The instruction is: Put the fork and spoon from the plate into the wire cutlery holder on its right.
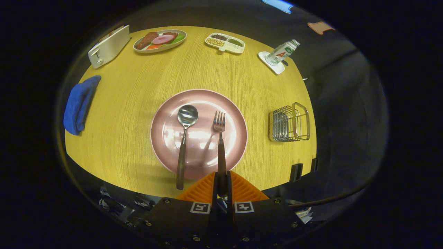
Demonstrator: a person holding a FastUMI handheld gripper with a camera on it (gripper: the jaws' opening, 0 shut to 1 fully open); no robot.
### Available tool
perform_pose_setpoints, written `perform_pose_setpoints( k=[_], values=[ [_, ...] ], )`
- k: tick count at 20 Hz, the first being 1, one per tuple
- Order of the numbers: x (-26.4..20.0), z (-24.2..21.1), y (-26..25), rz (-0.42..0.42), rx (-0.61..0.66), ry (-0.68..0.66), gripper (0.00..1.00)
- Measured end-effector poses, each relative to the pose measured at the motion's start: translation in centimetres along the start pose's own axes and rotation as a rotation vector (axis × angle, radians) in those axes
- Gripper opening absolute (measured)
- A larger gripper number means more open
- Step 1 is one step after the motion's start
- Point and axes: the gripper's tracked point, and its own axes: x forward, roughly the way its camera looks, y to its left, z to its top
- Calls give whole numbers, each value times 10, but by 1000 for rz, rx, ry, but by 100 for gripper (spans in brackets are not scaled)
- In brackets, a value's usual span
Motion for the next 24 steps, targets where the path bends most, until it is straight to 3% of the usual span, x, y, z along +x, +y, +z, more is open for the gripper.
perform_pose_setpoints(
  k=[5,11,16,24],
  values=[
    [-10,7,-4,-73,-95,2,11],
    [-12,13,-7,-84,-131,-9,5],
    [-35,27,-21,-117,-117,-49,5],
    [-79,43,-79,-183,29,-114,5]
  ],
)
